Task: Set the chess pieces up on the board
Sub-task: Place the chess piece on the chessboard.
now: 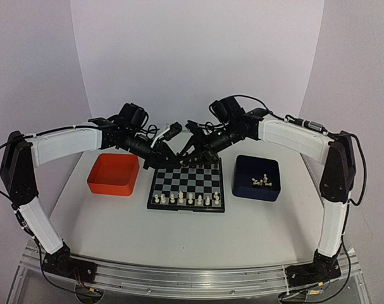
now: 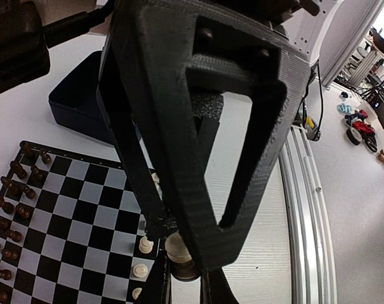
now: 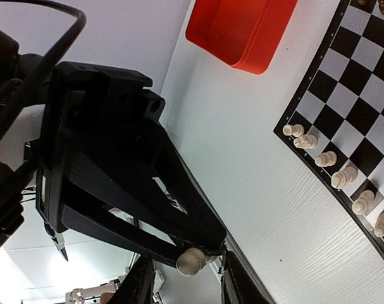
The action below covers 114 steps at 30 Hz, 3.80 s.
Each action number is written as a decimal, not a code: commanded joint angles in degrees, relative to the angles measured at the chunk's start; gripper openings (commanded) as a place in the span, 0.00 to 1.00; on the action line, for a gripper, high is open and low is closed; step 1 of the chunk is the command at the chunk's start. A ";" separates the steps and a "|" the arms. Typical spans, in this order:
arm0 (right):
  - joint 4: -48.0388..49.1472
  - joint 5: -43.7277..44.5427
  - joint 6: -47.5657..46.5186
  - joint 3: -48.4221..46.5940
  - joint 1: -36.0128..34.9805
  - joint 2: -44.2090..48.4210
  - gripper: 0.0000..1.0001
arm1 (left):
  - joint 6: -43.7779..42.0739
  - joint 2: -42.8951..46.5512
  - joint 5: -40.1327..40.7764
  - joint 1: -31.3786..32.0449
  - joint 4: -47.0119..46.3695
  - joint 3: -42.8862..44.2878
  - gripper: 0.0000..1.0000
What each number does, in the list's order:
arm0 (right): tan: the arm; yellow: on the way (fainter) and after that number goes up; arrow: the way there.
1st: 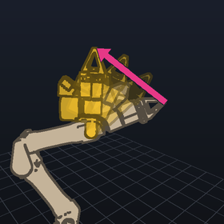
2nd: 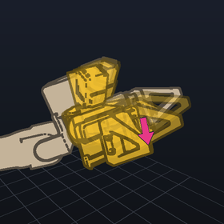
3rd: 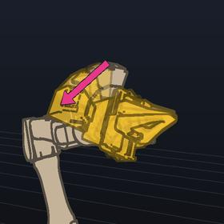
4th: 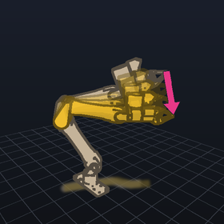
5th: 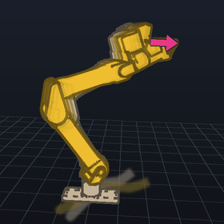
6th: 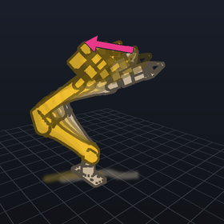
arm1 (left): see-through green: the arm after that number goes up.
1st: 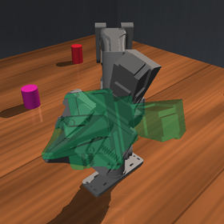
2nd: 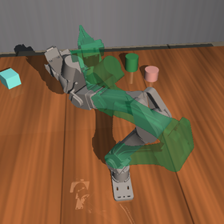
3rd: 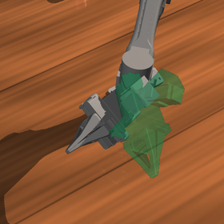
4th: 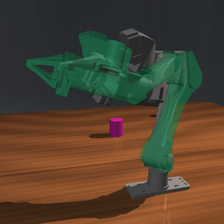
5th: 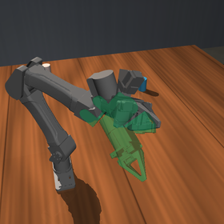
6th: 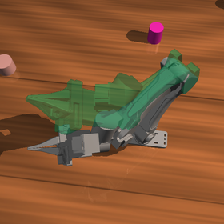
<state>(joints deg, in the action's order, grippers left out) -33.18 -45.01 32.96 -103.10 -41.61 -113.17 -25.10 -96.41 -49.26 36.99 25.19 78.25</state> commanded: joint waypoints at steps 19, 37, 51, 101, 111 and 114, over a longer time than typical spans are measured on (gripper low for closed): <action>-0.97 4.34 4.70 -2.03 -0.84 -3.41 0.05 | -2.25 -1.51 2.95 0.45 3.13 5.44 0.00; -1.44 16.05 -6.67 5.67 -0.85 3.84 0.00 | 8.46 3.01 11.87 0.48 -7.30 -1.55 1.00; -20.10 40.66 -32.09 0.75 -0.85 -0.93 0.00 | 36.26 17.94 54.97 -0.21 -15.98 -16.86 1.00; -27.52 46.82 -41.89 -11.48 -4.17 -19.39 0.00 | 45.75 32.61 59.70 -3.21 -12.44 -24.48 1.00; -26.44 46.32 -40.51 -10.09 -4.15 -18.91 0.09 | 45.46 31.55 58.73 -3.24 -12.81 -24.23 1.00; -26.42 46.62 -40.09 -10.01 -4.18 -18.62 0.16 | 45.39 31.52 58.53 -3.24 -12.81 -24.20 1.00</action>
<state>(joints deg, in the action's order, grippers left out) -59.87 1.52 -8.16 -112.99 -45.54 -131.92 20.99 -65.14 10.00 33.80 13.11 53.17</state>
